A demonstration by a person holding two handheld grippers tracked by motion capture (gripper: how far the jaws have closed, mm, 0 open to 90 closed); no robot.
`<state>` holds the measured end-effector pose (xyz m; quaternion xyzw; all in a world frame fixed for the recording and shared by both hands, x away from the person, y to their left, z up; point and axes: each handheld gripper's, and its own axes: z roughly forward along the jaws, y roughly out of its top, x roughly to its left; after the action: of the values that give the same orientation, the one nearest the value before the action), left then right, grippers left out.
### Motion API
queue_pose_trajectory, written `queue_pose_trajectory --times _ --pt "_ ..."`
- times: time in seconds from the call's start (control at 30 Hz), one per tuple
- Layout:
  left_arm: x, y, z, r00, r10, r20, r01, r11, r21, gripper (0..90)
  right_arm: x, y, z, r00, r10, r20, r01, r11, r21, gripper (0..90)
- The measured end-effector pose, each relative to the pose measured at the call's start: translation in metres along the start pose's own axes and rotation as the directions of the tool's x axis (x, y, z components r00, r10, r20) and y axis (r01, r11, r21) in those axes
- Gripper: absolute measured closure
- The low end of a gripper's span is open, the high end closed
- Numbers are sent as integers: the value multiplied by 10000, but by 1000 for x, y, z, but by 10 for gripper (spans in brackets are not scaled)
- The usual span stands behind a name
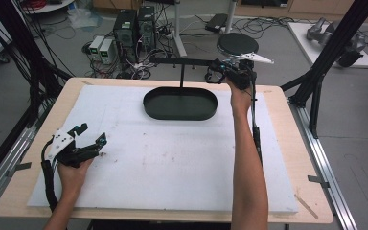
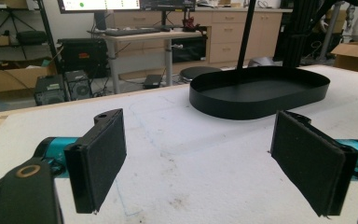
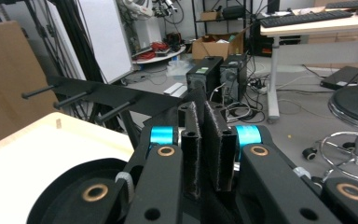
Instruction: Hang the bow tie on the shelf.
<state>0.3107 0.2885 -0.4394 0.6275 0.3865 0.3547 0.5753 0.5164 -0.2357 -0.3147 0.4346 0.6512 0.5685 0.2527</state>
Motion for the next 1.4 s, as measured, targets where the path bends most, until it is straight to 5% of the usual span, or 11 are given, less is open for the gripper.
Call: queue_pose_trajectory --times 0.53,1.0,1.4 --pt "0 0 0 10000 0 10 0 10000 -7 183 -4 -9 6 9998 206 65 -208 9995 247 842" --pt "0 0 0 10000 -4 26 4 10000 -29 183 -4 4 -14 9996 193 183 -187 9992 -359 645" --pt "0 0 0 10000 6 61 -6 10000 -10 183 13 26 -49 9927 -1151 359 1171 9913 -594 362"
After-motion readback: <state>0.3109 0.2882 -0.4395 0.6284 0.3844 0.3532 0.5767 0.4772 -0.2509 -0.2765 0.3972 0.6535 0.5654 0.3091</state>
